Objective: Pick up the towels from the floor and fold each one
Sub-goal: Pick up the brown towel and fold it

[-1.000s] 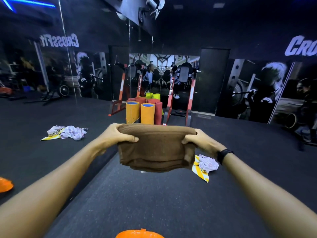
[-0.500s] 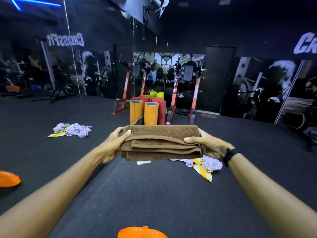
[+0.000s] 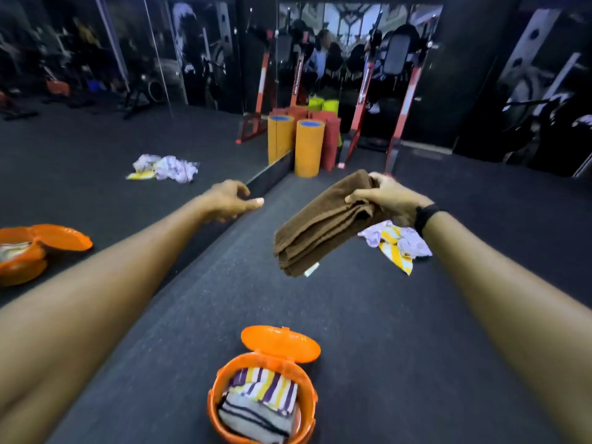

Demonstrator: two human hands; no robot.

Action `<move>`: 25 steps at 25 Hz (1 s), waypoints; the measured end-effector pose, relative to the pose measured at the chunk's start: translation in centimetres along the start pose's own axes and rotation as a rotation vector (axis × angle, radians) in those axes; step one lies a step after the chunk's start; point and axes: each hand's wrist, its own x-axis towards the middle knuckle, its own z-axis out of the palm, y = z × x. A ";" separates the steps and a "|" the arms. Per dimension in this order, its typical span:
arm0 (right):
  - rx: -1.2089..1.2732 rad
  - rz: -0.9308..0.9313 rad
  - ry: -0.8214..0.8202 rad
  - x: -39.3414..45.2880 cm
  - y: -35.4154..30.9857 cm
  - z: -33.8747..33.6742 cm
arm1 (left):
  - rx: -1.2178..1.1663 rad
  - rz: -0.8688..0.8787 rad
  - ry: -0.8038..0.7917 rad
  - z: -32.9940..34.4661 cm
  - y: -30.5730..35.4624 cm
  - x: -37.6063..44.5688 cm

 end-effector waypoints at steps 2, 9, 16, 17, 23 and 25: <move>-0.032 0.056 0.009 0.3 2.5 1.4 | 0.103 -0.020 0.007 2.1 -1.0 -0.5; -0.287 0.314 -0.037 2.6 16.1 5.9 | 0.238 -0.201 -0.265 10.0 -9.6 -0.5; -0.541 0.665 0.015 3.0 27.6 12.2 | 0.168 -0.234 -0.494 15.3 -20.4 5.0; -0.546 0.715 0.014 3.0 29.5 13.5 | 0.160 -0.235 -0.514 16.1 -22.0 5.7; -0.401 0.802 -0.085 5.3 42.1 26.0 | 0.180 -0.274 -0.677 24.3 -33.6 10.7; -0.205 0.770 -0.148 6.7 46.3 29.1 | 0.182 -0.272 -0.697 27.5 -37.0 11.6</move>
